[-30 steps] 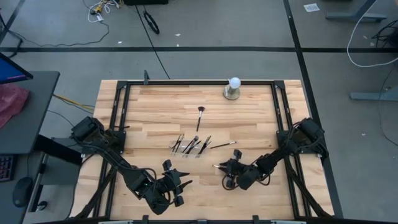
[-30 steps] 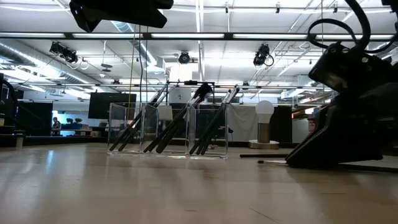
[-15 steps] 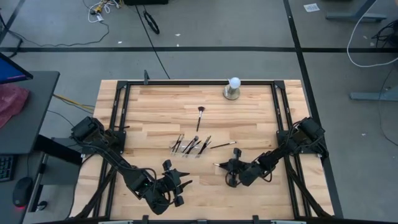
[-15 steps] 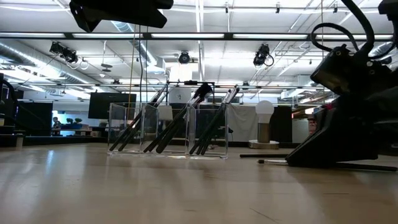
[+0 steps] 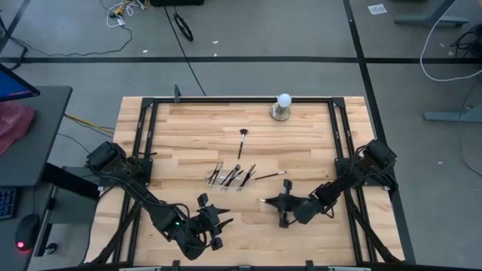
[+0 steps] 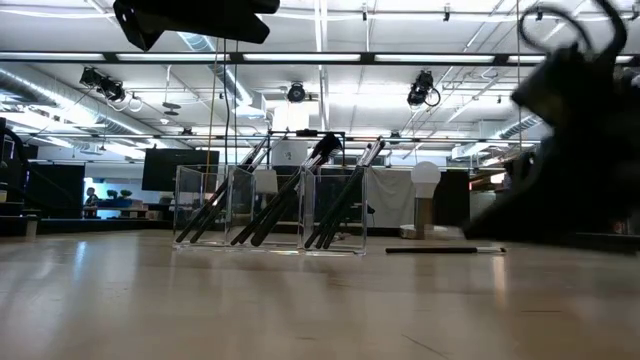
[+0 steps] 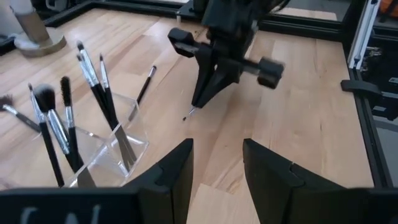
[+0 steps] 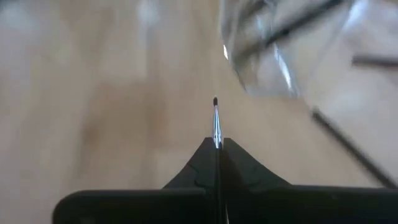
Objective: Put items in baskets/containers
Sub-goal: Put the eyeshadow brush into the transparent organizer
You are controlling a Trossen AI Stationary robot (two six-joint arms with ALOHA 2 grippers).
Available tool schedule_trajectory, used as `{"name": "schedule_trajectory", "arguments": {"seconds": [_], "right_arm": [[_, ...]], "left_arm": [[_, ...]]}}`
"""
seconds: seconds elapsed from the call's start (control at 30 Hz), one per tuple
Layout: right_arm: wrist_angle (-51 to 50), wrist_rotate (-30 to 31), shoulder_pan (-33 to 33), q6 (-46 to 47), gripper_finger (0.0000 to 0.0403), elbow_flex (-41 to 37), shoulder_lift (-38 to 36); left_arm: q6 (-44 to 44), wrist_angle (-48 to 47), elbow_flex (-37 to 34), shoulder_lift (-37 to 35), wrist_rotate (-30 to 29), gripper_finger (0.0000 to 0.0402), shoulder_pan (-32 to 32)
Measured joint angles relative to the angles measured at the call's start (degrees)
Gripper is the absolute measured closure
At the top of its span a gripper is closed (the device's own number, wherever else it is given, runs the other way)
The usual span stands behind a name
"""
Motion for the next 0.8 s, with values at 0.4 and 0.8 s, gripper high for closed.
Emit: {"name": "schedule_trajectory", "arguments": {"seconds": [0.4,0.8], "right_arm": [[38.2,-4.3,3.1,-21.5,0.0398,0.3,-1.8],[43.7,-15.3,3.5,-26.6,0.0394,3.5,-1.9]], "left_arm": [[19.9,24.8,0.0,9.4,-1.5,0.0262,2.6],[35.2,48.5,0.0,9.7,12.1,0.0215,7.4]]}}
